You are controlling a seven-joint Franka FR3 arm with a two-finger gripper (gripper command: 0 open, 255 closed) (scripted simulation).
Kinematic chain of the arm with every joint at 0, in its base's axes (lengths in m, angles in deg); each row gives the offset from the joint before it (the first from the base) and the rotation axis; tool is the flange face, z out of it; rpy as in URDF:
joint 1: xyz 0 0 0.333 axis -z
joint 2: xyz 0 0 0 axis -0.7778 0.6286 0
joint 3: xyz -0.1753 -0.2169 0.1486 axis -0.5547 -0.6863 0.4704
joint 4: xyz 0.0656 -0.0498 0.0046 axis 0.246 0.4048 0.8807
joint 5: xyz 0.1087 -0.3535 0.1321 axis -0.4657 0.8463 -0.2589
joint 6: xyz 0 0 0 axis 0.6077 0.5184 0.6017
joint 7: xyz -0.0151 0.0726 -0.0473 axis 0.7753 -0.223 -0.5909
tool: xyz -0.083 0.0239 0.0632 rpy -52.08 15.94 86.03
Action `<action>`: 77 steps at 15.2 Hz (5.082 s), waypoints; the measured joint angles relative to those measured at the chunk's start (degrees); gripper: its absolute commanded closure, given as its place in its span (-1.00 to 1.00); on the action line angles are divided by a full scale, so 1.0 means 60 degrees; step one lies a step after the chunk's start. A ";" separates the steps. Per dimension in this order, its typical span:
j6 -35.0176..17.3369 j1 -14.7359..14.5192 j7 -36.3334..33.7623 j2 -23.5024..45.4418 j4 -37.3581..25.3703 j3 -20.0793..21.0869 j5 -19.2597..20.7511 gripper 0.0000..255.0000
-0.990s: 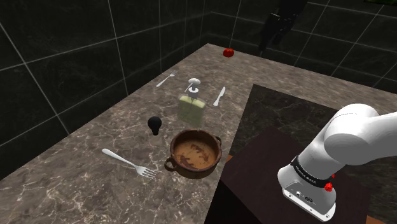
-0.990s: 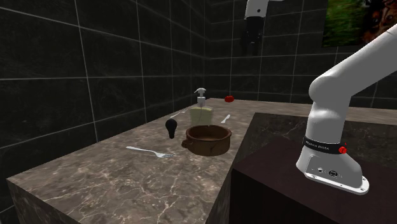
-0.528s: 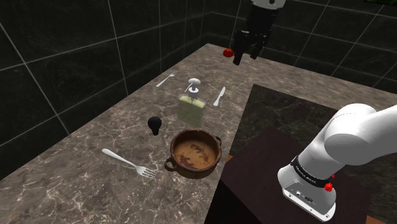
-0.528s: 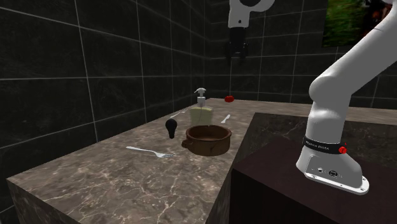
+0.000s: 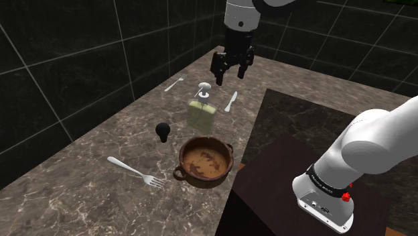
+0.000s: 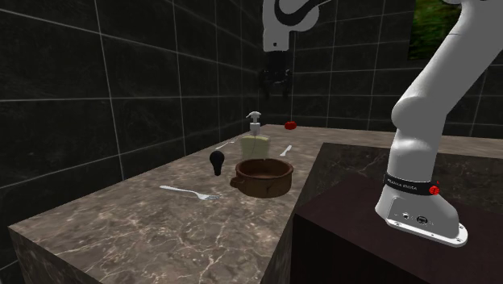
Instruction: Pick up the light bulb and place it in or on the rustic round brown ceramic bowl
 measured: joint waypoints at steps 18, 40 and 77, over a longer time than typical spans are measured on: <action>-0.0860 -0.0991 -0.4983 0.7189 -0.4466 0.1521 0.2099 -1.00; -0.1514 -0.1805 -0.5770 0.9065 -0.5276 0.1022 0.2548 1.00; -0.1492 -0.4904 -1.5390 1.1210 -0.8349 -0.1295 0.3412 1.00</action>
